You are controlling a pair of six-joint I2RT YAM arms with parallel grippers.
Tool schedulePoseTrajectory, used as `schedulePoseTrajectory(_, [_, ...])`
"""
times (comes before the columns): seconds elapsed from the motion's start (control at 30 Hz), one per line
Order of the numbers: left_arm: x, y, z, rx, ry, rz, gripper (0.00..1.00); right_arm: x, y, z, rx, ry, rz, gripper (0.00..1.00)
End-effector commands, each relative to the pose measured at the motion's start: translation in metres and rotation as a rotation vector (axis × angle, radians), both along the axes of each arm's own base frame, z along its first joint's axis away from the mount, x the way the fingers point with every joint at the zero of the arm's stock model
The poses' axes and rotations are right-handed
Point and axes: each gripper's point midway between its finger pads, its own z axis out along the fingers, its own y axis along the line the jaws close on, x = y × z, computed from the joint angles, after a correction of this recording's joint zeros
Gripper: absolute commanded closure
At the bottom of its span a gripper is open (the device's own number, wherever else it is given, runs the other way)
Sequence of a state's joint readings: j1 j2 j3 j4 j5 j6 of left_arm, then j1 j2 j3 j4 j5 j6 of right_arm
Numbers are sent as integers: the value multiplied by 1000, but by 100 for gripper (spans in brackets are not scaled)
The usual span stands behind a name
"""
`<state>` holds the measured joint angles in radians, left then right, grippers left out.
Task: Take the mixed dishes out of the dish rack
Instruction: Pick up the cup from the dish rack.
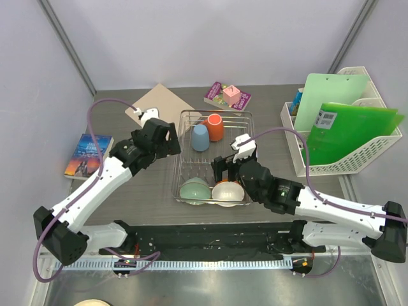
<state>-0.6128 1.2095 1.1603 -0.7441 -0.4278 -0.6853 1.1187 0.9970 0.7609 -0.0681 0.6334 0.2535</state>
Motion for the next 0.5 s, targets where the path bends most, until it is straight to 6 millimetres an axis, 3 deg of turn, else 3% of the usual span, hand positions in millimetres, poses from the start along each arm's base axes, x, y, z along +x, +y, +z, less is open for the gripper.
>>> schedulePoseTrajectory(0.0, [9, 14, 17, 101, -59, -6, 0, 6, 8, 45, 86, -59, -20, 2])
schedulePoseTrajectory(0.07, [9, 19, 15, 171, -47, -46, 0, 12, 5, 49, 61, -67, -55, 2])
schedulePoseTrajectory(0.23, [1, 10, 14, 118, -39, -91, 0, 36, -22, 63, -27, -143, -281, 3])
schedulePoseTrajectory(0.3, [0, 10, 12, 75, -39, -66, 0, 43, -20, 65, -76, -164, -324, 2])
schedulePoseTrajectory(0.43, [-6, -16, 8, -64, 5, -220, 0, 65, -17, 68, -158, -139, -386, 0])
schedulePoseTrajectory(0.47, [-7, -16, 9, -73, 1, -218, 0, 74, -13, 77, -150, -130, -399, 0])
